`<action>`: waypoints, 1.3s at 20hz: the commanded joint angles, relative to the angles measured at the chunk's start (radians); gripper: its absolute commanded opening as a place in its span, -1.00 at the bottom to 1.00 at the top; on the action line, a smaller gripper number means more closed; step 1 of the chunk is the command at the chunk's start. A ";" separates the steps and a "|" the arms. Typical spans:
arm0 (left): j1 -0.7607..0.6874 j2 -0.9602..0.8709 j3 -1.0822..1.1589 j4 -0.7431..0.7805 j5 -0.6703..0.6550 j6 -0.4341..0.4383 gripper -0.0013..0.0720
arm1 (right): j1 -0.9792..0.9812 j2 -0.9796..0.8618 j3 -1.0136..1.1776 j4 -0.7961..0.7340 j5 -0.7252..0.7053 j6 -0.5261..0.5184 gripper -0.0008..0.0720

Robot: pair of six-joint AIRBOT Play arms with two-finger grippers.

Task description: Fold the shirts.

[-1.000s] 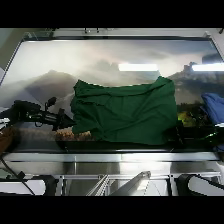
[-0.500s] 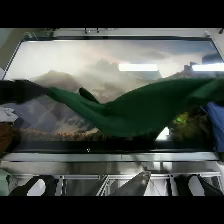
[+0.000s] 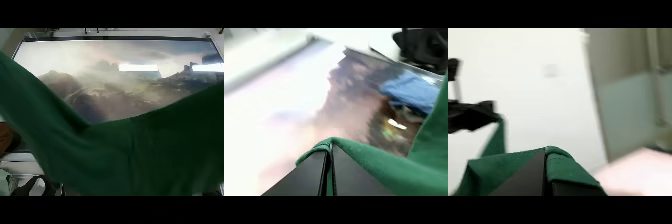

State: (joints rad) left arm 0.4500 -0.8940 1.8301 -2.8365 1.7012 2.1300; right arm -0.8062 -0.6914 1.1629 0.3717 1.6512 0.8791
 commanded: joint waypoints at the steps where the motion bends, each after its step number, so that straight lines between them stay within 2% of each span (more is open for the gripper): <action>1: -0.121 -0.140 -0.150 0.177 0.027 -0.076 -0.90 | 0.039 -0.100 -0.003 -0.457 -0.164 0.008 -0.92; 4: -0.159 -0.305 -0.343 0.293 -0.164 -0.017 -0.90 | 0.141 -0.202 -0.143 -0.627 -0.404 -0.073 -0.92; 5: -0.158 -0.376 -0.370 0.303 -0.233 -0.005 -0.90 | 0.172 -0.255 -0.177 -0.645 -0.478 -0.100 -0.92; 7: -0.167 -0.537 -0.360 0.302 -0.288 0.009 -0.90 | 0.225 -0.406 -0.205 -0.648 -0.572 -0.136 -0.92; 11: -0.230 -0.843 -0.175 0.303 -0.285 -0.005 -0.90 | 0.253 -0.719 -0.204 -0.513 -0.573 -0.177 -0.92; 15: -0.290 -1.011 0.039 0.306 -0.204 -0.081 -0.90 | 0.253 -0.920 -0.201 -0.400 -0.547 -0.203 -0.92; 19: -0.322 -1.094 0.093 0.312 -0.077 -0.203 -0.90 | 0.240 -0.990 -0.201 -0.401 -0.479 -0.203 -0.92; 21: -0.346 -1.125 0.092 0.385 -0.043 -0.259 -0.90 | 0.220 -0.990 -0.192 -0.402 -0.471 -0.203 -0.92; 23: -0.370 -1.133 0.060 0.460 -0.029 -0.281 -0.90 | 0.190 -0.990 -0.176 -0.406 -0.438 -0.202 -0.92; 26: -0.378 -1.133 -0.042 0.464 -0.005 -0.307 -0.90 | 0.149 -0.990 -0.170 -0.462 -0.431 -0.175 -0.92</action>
State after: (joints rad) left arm 0.0864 -2.0148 1.8519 -2.4142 1.6569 1.8679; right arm -0.6235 -1.6749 0.9852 -0.0483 1.1992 0.6800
